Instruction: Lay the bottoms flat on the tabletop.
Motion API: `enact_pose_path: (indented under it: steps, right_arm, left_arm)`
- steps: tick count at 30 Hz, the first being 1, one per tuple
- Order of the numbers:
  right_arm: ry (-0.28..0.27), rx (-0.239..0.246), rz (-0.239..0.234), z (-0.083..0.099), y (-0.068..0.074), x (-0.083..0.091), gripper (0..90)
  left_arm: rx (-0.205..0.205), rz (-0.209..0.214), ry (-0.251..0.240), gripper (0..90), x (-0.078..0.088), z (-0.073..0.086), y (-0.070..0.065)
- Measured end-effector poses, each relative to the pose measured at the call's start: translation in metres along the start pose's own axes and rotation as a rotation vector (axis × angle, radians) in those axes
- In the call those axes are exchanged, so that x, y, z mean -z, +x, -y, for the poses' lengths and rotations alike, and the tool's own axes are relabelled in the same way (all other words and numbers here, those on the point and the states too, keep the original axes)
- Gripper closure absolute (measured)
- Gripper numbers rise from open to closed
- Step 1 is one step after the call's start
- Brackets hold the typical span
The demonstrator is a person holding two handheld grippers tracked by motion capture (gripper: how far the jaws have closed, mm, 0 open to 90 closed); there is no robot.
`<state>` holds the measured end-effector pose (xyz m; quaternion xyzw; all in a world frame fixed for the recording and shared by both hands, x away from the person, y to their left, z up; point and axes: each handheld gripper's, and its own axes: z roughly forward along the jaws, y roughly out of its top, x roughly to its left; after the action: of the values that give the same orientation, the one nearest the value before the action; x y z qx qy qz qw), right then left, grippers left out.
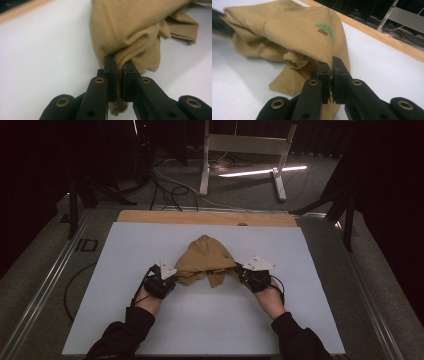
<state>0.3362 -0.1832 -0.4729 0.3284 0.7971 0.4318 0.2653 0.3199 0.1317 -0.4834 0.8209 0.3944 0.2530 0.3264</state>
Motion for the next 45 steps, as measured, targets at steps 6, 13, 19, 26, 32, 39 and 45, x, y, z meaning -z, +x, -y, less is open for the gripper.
enact_pose_path:
  steps: [6,13,19,26,32,39,45]
  right_arm:
    - [0.001,0.042,-0.015,0.005,0.002,0.013,86.6]
    - [0.012,0.081,-0.081,0.012,0.014,0.034,86.7]
    - [0.052,0.134,-0.134,0.034,0.022,0.053,86.6]
    - [0.11,0.145,-0.209,0.053,0.027,0.076,86.4]
    - [0.146,0.115,-0.289,0.062,0.031,0.092,68.3]
    - [0.059,0.05,-0.283,0.043,0.013,0.099,52.8]
    - [0.054,-0.003,-0.165,0.027,-0.016,0.071,54.3]
  left_arm:
    - [-0.083,-0.078,-0.055,85.6,0.026,-0.011,0.008]
    - [-0.18,-0.062,-0.048,85.3,0.046,-0.004,0.0]
    - [-0.194,0.077,-0.016,82.8,0.058,0.021,-0.018]
    - [-0.211,0.204,0.011,80.1,0.075,0.044,-0.039]
    - [-0.173,0.284,-0.001,58.1,0.091,0.047,-0.04]
    - [-0.134,0.26,-0.077,43.1,0.114,0.022,-0.021]
    - [-0.094,0.231,-0.017,42.7,0.08,0.016,0.003]
